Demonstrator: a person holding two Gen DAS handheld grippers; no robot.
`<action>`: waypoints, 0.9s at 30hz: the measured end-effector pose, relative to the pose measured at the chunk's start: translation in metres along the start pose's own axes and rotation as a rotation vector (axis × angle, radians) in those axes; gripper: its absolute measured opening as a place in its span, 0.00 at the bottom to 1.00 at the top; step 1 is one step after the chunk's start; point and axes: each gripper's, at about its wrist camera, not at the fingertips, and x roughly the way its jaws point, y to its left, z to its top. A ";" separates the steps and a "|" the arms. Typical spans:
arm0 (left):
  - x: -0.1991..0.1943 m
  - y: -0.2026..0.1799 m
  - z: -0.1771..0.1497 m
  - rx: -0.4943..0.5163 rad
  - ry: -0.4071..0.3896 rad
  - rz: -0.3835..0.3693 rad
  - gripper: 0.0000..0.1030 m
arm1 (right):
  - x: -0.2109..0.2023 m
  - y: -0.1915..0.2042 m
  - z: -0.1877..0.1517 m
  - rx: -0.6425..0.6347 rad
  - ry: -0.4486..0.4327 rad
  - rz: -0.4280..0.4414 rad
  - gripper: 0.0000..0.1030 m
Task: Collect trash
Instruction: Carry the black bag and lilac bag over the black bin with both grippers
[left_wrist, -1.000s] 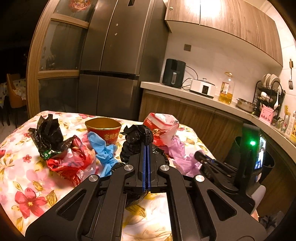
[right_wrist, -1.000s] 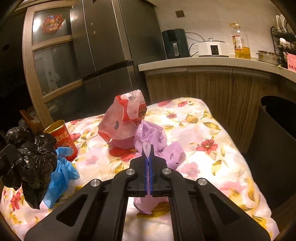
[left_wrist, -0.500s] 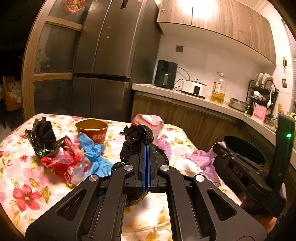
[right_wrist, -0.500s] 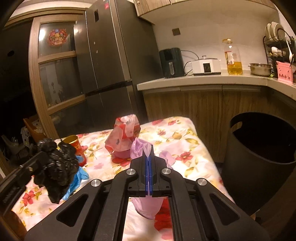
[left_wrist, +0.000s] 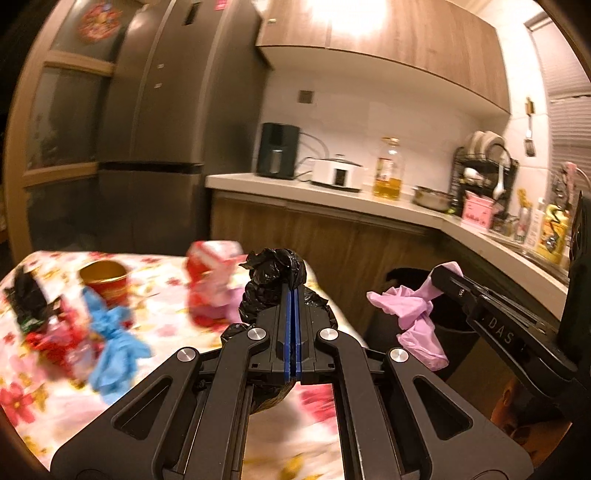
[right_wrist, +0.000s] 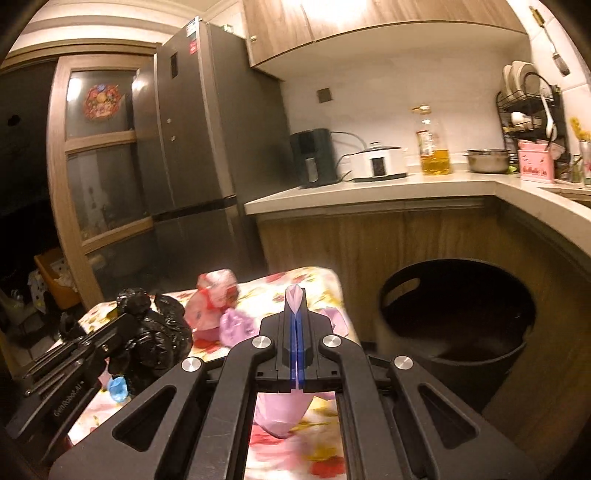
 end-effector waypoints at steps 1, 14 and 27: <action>0.003 -0.007 0.001 0.004 -0.001 -0.016 0.00 | -0.003 -0.007 0.004 0.002 -0.009 -0.016 0.01; 0.055 -0.106 0.025 0.068 -0.035 -0.246 0.00 | -0.021 -0.090 0.044 0.053 -0.099 -0.172 0.01; 0.102 -0.146 0.026 0.106 -0.005 -0.307 0.00 | 0.002 -0.126 0.045 0.094 -0.073 -0.192 0.01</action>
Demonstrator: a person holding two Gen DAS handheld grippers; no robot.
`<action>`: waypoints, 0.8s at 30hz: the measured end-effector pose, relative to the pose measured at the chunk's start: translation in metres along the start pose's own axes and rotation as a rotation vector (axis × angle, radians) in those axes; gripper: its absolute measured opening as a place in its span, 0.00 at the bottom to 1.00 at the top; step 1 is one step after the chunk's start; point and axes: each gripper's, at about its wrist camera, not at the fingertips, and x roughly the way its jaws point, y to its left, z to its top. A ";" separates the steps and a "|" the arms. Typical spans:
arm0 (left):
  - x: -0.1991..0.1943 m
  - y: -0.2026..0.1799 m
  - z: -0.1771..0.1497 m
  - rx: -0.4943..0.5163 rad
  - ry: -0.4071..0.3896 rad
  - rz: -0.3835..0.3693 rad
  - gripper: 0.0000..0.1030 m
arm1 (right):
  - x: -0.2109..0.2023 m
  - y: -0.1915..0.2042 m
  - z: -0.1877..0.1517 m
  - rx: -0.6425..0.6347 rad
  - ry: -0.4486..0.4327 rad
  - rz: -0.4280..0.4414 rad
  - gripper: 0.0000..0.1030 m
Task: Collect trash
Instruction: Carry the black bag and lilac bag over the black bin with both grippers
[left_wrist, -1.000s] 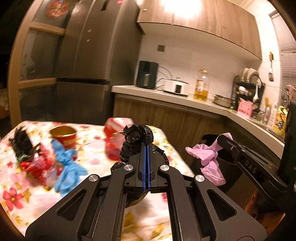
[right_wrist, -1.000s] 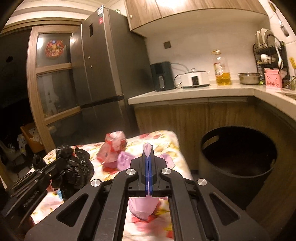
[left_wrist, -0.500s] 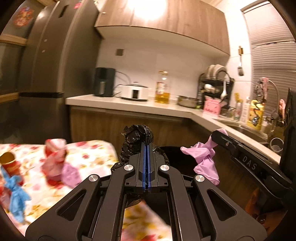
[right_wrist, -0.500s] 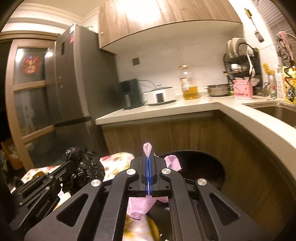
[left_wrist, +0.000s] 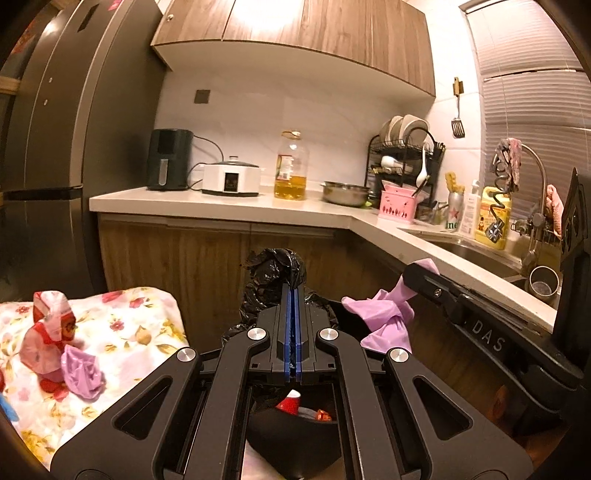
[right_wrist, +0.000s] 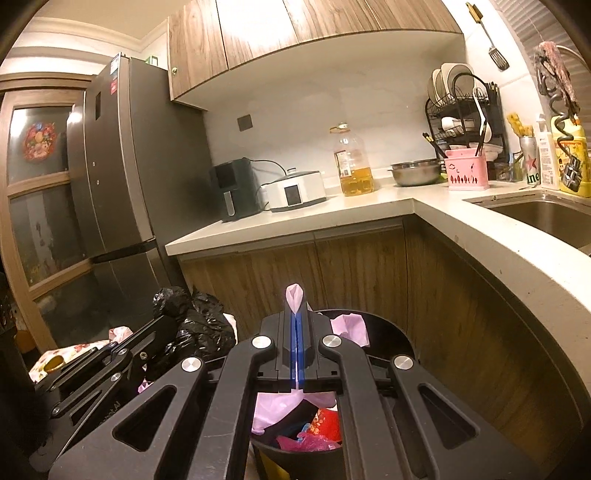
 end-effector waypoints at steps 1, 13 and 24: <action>0.003 0.000 0.000 -0.001 0.002 -0.001 0.00 | 0.003 -0.001 0.000 0.001 0.004 0.001 0.01; 0.035 -0.002 -0.010 -0.002 0.058 -0.052 0.01 | 0.019 -0.008 -0.003 0.004 0.030 0.010 0.01; 0.049 0.000 -0.015 -0.011 0.090 -0.061 0.01 | 0.029 -0.020 -0.004 0.034 0.053 0.032 0.11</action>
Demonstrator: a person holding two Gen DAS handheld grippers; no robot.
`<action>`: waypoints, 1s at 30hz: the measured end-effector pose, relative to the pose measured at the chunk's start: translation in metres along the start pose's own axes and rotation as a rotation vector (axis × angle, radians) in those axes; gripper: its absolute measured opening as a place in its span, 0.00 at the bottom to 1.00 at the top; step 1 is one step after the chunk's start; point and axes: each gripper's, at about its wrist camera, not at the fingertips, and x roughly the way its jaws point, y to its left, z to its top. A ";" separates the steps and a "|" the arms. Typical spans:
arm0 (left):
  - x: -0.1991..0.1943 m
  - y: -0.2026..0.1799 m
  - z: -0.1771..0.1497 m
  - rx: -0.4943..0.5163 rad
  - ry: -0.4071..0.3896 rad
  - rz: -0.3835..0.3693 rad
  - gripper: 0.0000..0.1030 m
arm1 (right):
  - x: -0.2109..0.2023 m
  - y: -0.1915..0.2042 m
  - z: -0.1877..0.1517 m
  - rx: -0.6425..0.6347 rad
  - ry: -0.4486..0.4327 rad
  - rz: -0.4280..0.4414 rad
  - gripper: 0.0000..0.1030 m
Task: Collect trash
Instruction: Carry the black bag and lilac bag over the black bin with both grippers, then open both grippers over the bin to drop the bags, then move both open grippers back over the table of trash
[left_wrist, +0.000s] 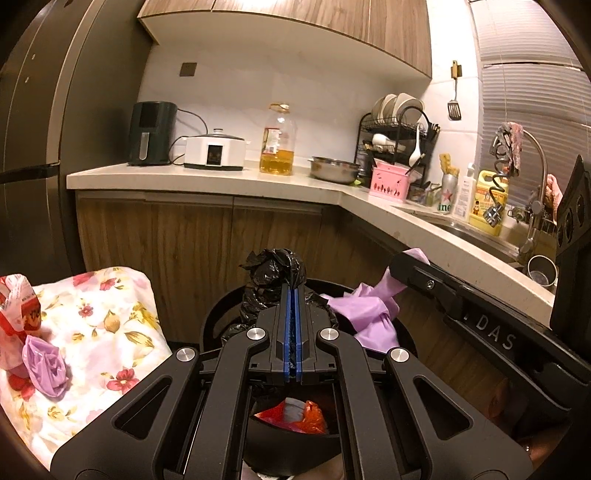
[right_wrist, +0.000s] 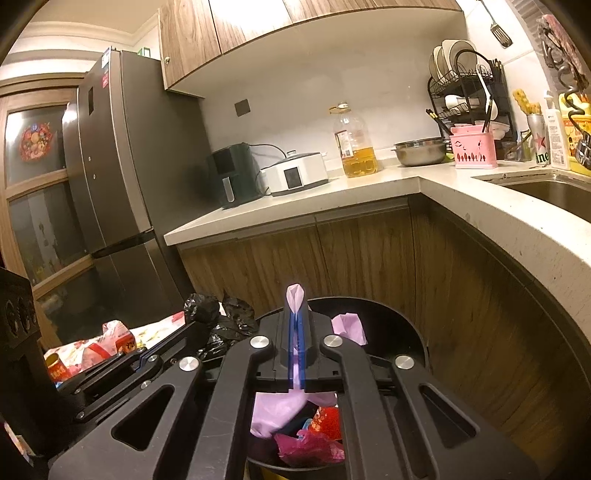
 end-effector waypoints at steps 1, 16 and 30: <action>0.000 0.000 -0.001 0.000 0.002 -0.002 0.01 | 0.000 -0.001 0.000 0.003 -0.002 0.000 0.18; -0.004 0.004 -0.003 -0.012 0.002 0.030 0.45 | -0.011 -0.008 -0.004 0.034 -0.012 -0.017 0.41; -0.067 0.031 -0.016 -0.046 -0.055 0.249 0.75 | -0.023 0.007 -0.014 0.028 -0.005 -0.042 0.66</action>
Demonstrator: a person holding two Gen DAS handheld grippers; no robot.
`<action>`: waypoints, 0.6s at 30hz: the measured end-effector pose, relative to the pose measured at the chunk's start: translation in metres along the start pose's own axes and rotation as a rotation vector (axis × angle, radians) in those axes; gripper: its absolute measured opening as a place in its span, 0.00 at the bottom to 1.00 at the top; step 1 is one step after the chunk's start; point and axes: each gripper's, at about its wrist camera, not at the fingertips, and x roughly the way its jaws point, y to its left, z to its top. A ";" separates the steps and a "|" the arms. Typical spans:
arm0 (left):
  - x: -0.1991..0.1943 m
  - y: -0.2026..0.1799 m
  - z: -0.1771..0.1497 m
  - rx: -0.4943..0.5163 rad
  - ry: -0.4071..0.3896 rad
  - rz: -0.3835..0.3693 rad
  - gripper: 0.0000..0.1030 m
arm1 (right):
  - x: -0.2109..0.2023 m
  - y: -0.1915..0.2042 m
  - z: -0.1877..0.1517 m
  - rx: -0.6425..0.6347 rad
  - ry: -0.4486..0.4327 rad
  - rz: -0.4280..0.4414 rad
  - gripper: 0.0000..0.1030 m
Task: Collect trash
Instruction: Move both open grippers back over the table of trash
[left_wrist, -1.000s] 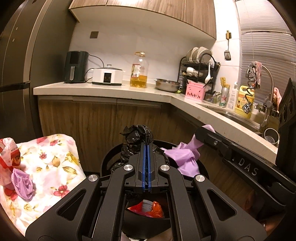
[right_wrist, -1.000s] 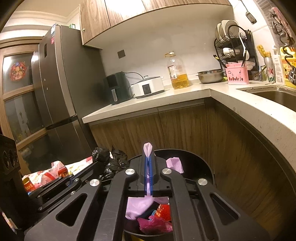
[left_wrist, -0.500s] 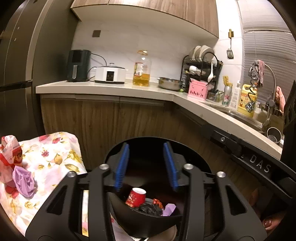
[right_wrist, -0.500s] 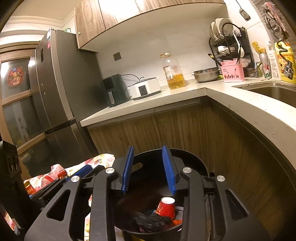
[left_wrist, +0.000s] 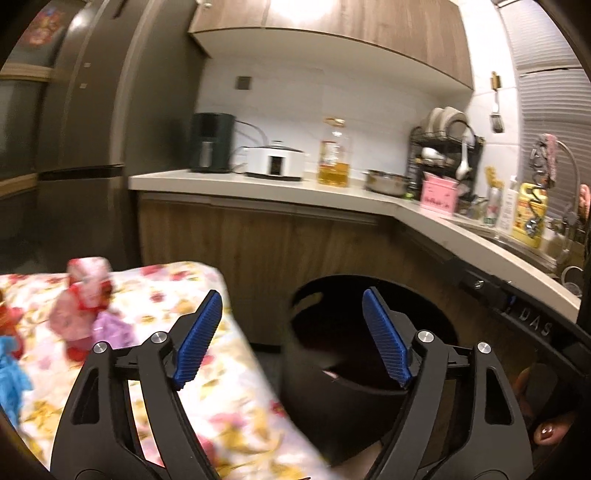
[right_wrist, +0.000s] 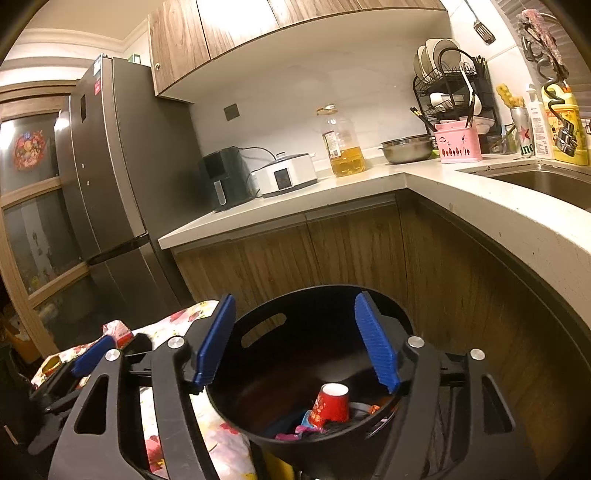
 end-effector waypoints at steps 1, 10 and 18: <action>-0.004 0.004 -0.001 -0.002 -0.002 0.014 0.76 | -0.001 0.003 -0.001 -0.004 0.000 -0.002 0.66; -0.050 0.059 -0.016 -0.044 -0.020 0.186 0.76 | -0.010 0.032 -0.015 -0.035 0.015 0.036 0.72; -0.092 0.113 -0.039 -0.077 -0.012 0.308 0.76 | -0.017 0.083 -0.036 -0.097 0.021 0.100 0.77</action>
